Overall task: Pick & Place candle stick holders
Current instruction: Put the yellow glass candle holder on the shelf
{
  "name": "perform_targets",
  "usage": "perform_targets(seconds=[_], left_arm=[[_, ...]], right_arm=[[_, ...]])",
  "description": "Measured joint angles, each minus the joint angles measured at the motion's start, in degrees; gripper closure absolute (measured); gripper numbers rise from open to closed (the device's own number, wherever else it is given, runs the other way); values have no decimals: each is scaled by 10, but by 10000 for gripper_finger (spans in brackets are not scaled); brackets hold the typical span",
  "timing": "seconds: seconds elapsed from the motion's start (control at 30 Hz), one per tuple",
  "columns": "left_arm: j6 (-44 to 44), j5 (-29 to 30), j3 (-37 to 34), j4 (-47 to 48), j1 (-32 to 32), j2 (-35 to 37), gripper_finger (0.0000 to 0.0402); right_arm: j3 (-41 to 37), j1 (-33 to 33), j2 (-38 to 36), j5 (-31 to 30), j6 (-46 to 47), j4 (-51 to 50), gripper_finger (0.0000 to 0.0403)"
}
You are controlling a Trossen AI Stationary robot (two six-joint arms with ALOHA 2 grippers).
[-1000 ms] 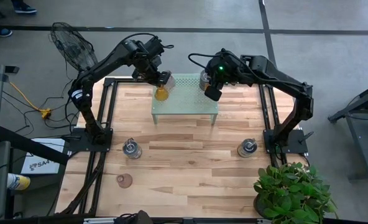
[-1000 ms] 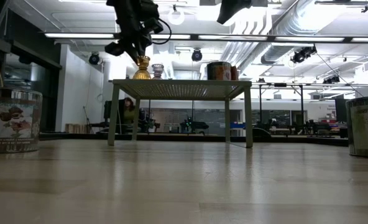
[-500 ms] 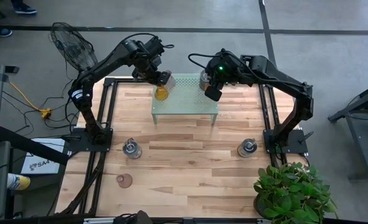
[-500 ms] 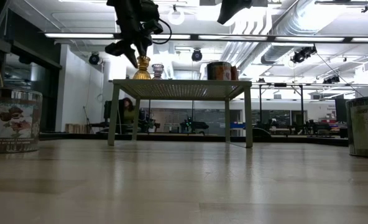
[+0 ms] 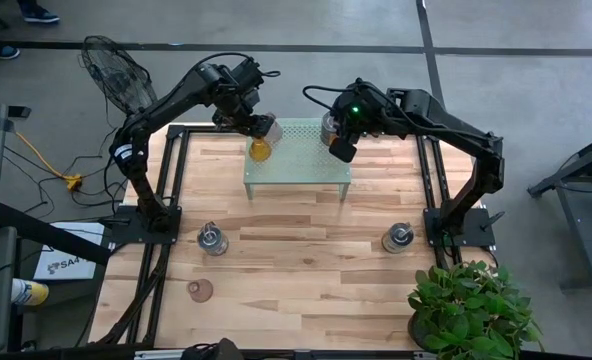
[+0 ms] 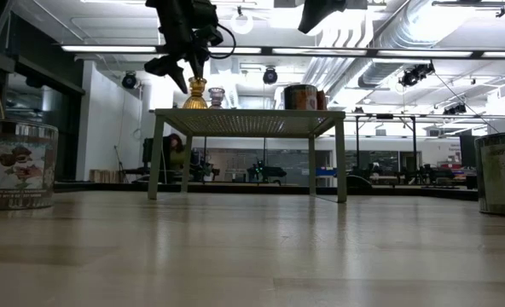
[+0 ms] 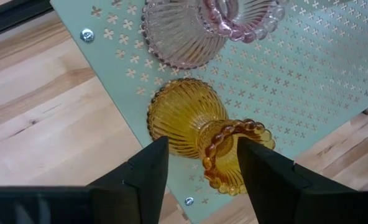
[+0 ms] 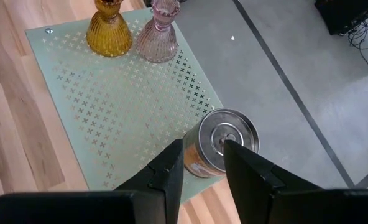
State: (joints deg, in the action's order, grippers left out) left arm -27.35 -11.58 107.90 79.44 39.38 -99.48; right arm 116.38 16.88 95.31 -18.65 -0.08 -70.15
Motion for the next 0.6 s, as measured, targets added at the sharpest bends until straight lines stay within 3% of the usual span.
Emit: perform_targets(seconds=[0.6], left_arm=[[34, -9, 1, 0, 0, 0, 215]], right_arm=[[0, 0, 0, -4, 40, -21, 292]])
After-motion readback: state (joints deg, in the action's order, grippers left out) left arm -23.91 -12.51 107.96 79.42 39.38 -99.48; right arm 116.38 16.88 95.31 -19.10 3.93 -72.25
